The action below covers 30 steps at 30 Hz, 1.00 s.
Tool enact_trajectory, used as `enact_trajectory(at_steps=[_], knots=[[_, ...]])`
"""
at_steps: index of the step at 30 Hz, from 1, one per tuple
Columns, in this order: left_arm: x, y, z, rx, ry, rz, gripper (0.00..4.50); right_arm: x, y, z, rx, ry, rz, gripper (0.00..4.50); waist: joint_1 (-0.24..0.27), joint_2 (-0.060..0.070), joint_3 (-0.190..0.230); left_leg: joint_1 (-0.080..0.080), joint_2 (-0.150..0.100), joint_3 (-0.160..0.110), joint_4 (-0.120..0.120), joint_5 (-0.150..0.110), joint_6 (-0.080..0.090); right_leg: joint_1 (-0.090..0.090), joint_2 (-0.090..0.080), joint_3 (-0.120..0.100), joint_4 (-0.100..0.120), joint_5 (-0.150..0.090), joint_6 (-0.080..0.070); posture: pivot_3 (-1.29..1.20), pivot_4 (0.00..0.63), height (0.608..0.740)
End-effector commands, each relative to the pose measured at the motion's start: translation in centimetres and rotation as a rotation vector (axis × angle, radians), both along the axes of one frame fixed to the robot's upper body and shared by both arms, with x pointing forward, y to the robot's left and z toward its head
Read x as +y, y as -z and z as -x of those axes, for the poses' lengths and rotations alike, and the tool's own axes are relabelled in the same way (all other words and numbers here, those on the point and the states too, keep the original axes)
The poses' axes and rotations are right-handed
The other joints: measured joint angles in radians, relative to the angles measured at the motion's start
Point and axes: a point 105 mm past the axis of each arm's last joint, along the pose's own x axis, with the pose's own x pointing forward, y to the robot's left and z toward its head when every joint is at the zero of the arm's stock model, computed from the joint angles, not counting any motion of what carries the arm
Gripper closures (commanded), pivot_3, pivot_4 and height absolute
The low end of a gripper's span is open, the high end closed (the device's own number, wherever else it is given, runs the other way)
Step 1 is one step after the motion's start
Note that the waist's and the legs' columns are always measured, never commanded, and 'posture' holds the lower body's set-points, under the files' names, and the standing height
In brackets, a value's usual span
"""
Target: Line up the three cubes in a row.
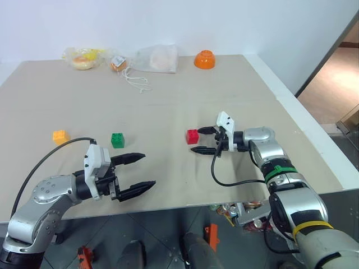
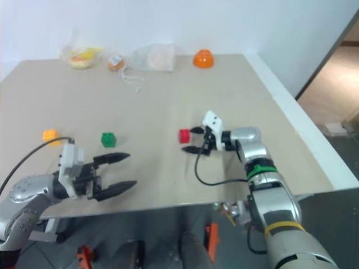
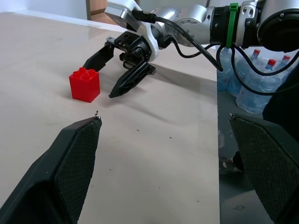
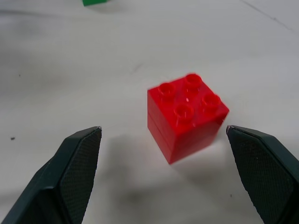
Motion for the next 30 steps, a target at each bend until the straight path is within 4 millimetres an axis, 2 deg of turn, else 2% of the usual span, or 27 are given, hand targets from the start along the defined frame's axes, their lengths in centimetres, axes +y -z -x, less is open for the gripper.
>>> enact_trajectory(at_steps=[1, 8, 13, 14, 18, 25, 30], knots=[[0.0, -1.3, 0.3, -0.052, 0.003, 0.008, 0.0, 0.8, -2.3, -0.7, -0.085, -0.005, -0.037, 0.06, -0.001, 0.0, 0.0, 0.0, 0.0, 0.0, 0.0, 0.0, 0.0, 0.0, 0.0, 0.0, 0.0, 0.0, 0.0, 0.0, 0.15, 0.74], [0.1, -1.4, 0.4, -0.056, -0.019, 0.019, 0.0, 1.1, -2.2, -1.1, -0.096, 0.007, -0.022, 0.06, -0.002, 0.0, 0.0, 0.0, 0.0, 0.0, 0.0, 0.0, 0.0, 0.0, 0.0, 0.0, 0.0, 0.0, 0.0, 0.0, 0.15, 0.74], [0.2, -1.4, 0.6, -0.057, -0.038, 0.022, 0.0, 1.2, -2.1, -1.0, -0.087, -0.008, -0.019, 1.43, -0.002, 0.0, 0.0, 0.0, 0.0, 0.0, 0.0, 0.0, 0.0, 0.0, 0.0, 0.0, 0.0, 0.0, 0.0, 0.0, 0.15, 0.74], [0.3, -1.4, 0.6, -0.058, -0.042, 0.023, 0.0, 1.2, -2.0, -0.9, -0.083, -0.016, -0.02, 1.93, -0.002, 0.0, 0.0, 0.0, 0.0, 0.0, 0.0, 0.0, 0.0, 0.0, 0.0, 0.0, 0.0, 0.0, 0.0, 0.0, 0.15, 0.74], [0.5, -1.5, 0.6, -0.063, -0.053, 0.023, 0.0, 1.5, -2.0, -0.8, -0.075, -0.029, -0.027, 3.25, -0.003, 0.0, 0.0, 0.0, 0.0, 0.0, 0.0, 0.0, 0.0, 0.0, 0.0, 0.0, 0.0, 0.0, 0.0, 0.0, 0.15, 0.74], [1.3, -1.5, 0.5, -0.074, -0.089, 0.013, 0.0, 1.8, -1.6, -0.5, -0.053, -0.049, -0.018, 3.28, -0.004, 0.0, 0.0, 0.0, 0.0, 0.0, 0.0, 0.0, 0.0, 0.0, 0.0, 0.0, 0.0, 0.0, 0.0, 0.0, 0.15, 0.74], [2.9, -1.2, 1.0, -0.039, -0.092, -0.004, 0.0, 2.2, -3.1, 0.8, 0.034, -0.164, -0.093, 3.28, -0.004, 0.0, 0.0, 0.0, 0.0, 0.0, 0.0, 0.0, 0.0, 0.0, 0.0, 0.0, 0.0, 0.0, -0.001, 0.0, 0.15, 0.74]])
